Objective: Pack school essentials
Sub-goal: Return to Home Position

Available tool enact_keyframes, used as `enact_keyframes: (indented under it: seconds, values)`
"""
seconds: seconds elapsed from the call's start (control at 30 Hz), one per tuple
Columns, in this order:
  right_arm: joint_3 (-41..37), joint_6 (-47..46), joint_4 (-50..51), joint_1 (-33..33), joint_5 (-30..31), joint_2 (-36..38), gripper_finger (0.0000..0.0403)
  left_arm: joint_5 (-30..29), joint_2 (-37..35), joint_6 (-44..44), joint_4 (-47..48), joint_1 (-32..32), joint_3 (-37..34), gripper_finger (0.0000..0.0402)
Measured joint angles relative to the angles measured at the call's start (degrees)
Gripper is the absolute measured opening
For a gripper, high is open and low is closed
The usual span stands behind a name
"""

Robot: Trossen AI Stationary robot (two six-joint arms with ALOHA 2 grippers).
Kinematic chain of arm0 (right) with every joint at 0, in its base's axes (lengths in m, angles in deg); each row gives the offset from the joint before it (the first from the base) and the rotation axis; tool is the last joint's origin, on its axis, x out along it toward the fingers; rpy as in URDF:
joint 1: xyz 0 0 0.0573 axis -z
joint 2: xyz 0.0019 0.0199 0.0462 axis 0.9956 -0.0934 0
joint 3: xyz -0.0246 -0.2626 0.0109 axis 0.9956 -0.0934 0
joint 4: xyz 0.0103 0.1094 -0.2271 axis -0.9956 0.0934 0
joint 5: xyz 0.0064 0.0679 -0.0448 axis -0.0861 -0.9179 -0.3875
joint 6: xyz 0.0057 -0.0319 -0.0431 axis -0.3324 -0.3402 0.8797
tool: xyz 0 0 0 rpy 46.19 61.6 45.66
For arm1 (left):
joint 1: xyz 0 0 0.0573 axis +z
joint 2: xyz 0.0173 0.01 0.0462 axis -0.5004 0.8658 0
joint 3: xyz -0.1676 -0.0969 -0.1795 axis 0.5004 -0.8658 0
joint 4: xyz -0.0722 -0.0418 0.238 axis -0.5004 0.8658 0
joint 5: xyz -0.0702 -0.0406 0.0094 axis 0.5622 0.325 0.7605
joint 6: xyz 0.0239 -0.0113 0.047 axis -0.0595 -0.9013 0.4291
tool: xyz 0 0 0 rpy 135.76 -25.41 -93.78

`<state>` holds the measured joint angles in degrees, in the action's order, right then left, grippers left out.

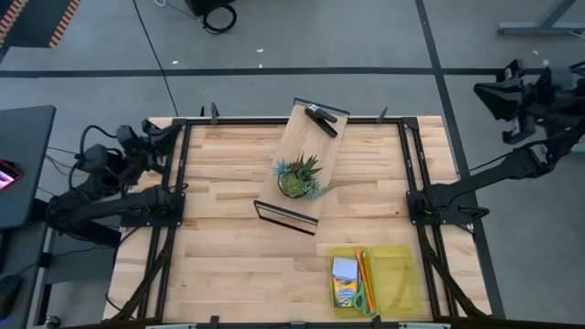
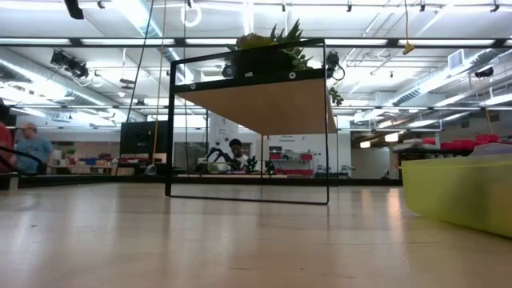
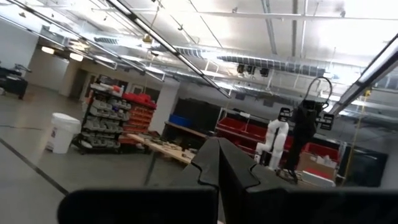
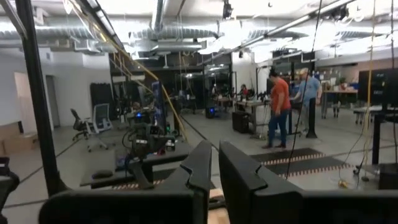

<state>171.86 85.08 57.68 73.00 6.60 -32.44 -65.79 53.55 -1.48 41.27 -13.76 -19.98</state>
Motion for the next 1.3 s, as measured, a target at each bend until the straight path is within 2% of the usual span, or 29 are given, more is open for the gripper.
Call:
enact_keyframes:
  seconds: [0.57,1.3]
  values:
    - [-13.42,-8.54,-2.53,0.02,1.46,0.00,0.0037,4.68,0.02,-7.26,-0.78,-0.62,-7.09,0.0003]
    - [-28.74,-11.17,-14.57,0.02,0.76,0.08,0.0037,5.44,1.90,-7.30,-0.57,-10.02,-8.14,0.0002]
